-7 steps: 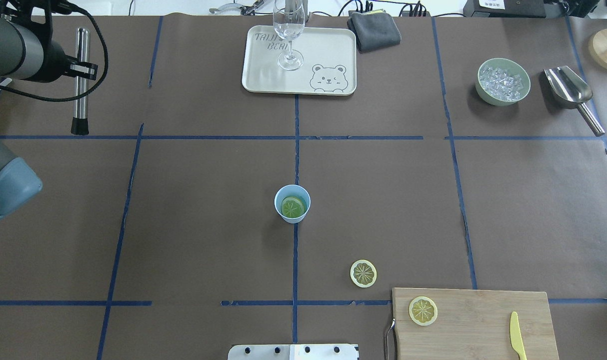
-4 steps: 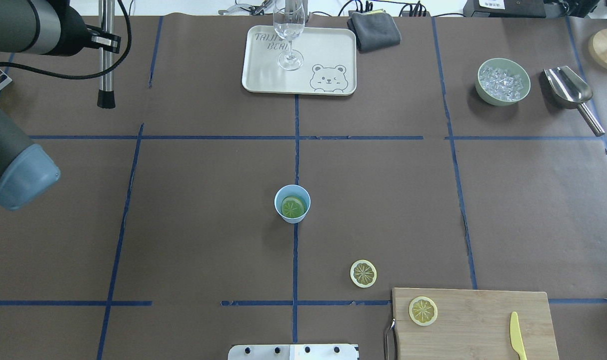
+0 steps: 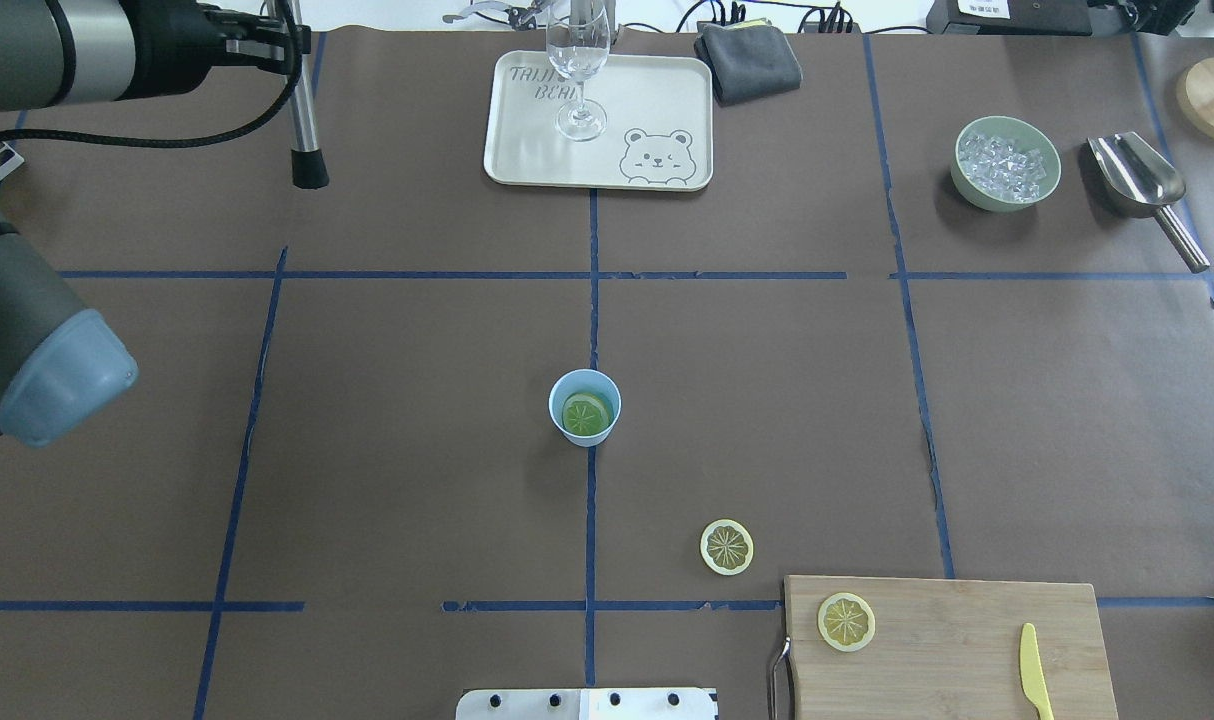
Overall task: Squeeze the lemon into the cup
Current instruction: 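Carry the muddler with the left gripper over the blue cup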
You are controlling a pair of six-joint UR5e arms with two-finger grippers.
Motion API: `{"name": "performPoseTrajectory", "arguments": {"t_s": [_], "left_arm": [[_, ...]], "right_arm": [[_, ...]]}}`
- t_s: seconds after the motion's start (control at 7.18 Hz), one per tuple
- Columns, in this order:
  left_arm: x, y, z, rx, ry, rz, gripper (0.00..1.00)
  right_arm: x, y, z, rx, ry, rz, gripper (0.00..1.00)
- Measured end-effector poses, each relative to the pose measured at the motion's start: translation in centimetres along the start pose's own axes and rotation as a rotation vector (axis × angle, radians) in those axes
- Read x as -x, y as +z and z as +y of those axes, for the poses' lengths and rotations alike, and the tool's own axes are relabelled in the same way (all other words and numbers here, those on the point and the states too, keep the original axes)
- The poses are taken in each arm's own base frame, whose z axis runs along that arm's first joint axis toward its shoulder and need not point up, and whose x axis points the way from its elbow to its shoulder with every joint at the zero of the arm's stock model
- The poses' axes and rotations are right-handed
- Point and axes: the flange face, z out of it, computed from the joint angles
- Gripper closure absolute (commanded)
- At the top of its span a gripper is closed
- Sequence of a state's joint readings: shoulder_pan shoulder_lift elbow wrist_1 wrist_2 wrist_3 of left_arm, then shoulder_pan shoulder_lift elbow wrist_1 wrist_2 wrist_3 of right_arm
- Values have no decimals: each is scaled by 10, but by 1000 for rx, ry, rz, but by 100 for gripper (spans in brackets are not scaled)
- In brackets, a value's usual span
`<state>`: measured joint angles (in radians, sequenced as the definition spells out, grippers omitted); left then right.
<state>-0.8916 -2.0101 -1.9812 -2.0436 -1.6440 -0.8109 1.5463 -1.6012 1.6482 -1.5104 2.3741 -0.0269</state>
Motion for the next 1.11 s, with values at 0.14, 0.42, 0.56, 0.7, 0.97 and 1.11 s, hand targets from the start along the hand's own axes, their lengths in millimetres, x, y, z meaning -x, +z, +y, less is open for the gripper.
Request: {"name": "performPoseTrajectory", "arguments": {"t_s": [0.14, 0.42, 0.56, 0.7, 0.97, 1.11], "left_arm": [[-21, 0, 11, -51, -24, 26, 100], [-71, 1, 43, -197, -79, 34, 100], [-95, -1, 60, -249, -107, 48, 100], [-119, -3, 78, -295, -133, 45, 100], [-165, -9, 123, -365, -159, 9, 100], [-186, -14, 143, -393, -165, -9, 100]], "right_arm": [[1, 0, 0, 0, 2, -14, 0], [3, -1, 1, 1, 9, -44, 0], [3, -1, 1, 1, 10, -49, 0], [2, -1, 1, 1, 13, -50, 0], [1, -2, 2, -1, 16, -50, 0], [0, -2, 2, -2, 17, -50, 0]]}}
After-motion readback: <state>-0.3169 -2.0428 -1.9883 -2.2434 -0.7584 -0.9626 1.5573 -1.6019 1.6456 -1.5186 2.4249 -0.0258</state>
